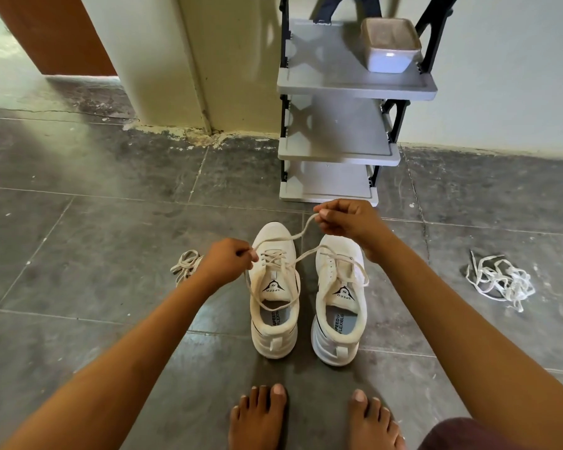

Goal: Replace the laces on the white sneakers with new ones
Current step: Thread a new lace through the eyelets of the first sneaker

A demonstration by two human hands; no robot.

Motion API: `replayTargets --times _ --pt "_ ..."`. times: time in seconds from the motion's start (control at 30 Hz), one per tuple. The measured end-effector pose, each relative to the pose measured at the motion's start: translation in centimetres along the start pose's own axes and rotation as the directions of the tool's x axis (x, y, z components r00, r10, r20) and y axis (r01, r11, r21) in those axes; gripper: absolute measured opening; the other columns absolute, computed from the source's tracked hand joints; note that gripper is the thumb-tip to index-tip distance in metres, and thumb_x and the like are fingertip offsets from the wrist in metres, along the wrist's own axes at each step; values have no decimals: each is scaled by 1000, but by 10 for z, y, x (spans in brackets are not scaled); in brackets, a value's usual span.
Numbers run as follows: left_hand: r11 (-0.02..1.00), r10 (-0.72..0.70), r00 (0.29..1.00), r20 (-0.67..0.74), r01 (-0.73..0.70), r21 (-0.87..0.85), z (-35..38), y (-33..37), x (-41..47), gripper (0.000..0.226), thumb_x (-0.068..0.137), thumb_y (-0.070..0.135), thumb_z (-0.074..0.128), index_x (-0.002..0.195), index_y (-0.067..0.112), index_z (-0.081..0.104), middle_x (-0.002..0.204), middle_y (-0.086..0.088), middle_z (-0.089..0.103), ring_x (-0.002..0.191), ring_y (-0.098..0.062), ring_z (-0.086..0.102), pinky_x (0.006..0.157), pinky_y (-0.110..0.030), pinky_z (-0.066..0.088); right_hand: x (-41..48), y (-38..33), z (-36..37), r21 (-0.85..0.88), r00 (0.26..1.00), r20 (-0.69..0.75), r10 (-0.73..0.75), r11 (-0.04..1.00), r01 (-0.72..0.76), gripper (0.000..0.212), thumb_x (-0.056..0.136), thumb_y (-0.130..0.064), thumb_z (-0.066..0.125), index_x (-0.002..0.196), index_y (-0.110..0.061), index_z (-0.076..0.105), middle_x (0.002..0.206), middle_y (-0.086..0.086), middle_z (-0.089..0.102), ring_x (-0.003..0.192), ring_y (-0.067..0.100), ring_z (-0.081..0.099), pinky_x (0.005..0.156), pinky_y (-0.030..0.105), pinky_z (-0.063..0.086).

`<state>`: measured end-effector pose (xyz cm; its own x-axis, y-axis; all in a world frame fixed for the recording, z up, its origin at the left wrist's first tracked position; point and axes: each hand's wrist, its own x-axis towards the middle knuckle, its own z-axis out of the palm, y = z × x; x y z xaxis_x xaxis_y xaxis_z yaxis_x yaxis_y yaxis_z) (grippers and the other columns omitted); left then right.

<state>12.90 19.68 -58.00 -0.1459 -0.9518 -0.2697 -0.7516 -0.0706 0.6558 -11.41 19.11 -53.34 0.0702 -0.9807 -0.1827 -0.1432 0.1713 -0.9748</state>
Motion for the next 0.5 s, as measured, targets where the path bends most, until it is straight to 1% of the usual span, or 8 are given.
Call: replayTargets --times 0.1,0.17,0.2,0.27,0.33,0.37,0.4,0.5 --pt "997 47 986 161 -36 -75 2 12 -7 13 91 18 59 86 20 71 72 9 66 63 -2 55 53 -11 40 -2 1 7 104 999 24 -28 994 25 19 89 4 55 103 -5 65 87 4 69 74 7 68 71 17 55" --pt "975 85 926 367 -1 -224 4 20 -13 13 90 15 61 96 20 71 82 6 71 69 -4 61 57 -11 45 -2 0 8 126 998 -5 -64 990 65 20 89 4 55 104 -6 65 90 6 69 76 9 67 74 19 56" --pt "965 102 901 422 14 -262 5 22 -14 16 90 13 61 100 20 70 86 5 71 72 -4 64 59 -12 47 -1 -1 9 116 996 -27 -80 990 83 19 89 3 55 104 -6 65 91 5 68 76 10 65 75 19 56" --pt "972 67 931 358 20 -234 6 21 -11 21 90 11 61 108 16 68 89 4 70 72 -7 65 59 -14 50 0 0 10 72 994 -65 -93 993 98 19 89 0 57 105 -5 65 88 2 67 74 10 63 71 17 55" --pt "992 -16 991 134 33 -123 1 14 -5 21 89 10 61 109 9 68 84 0 67 65 -8 62 55 -14 50 1 1 14 26 992 -89 -91 995 93 19 89 -3 59 106 1 65 85 0 67 74 7 62 69 13 53" --pt "995 -52 997 51 56 -83 0 7 -2 19 89 10 62 107 6 69 82 -3 66 62 -10 60 55 -15 51 2 3 18 0 992 -91 -87 996 87 19 89 -5 60 105 3 66 87 1 67 76 6 61 70 12 52" --pt "994 -78 997 21 80 -69 0 2 0 19 88 12 64 104 4 68 81 -5 66 62 -11 60 58 -18 53 1 4 22 -21 994 -81 -79 997 78 16 89 -7 60 100 3 66 91 3 68 79 7 61 72 12 51" --pt "987 -143 983 116 151 -60 9 -4 -6 30 80 29 74 101 11 64 91 -4 66 74 -18 64 73 -32 57 0 12 39 46 1000 11 -17 999 17 11 92 -8 56 82 -6 60 95 12 68 79 12 66 74 18 52"
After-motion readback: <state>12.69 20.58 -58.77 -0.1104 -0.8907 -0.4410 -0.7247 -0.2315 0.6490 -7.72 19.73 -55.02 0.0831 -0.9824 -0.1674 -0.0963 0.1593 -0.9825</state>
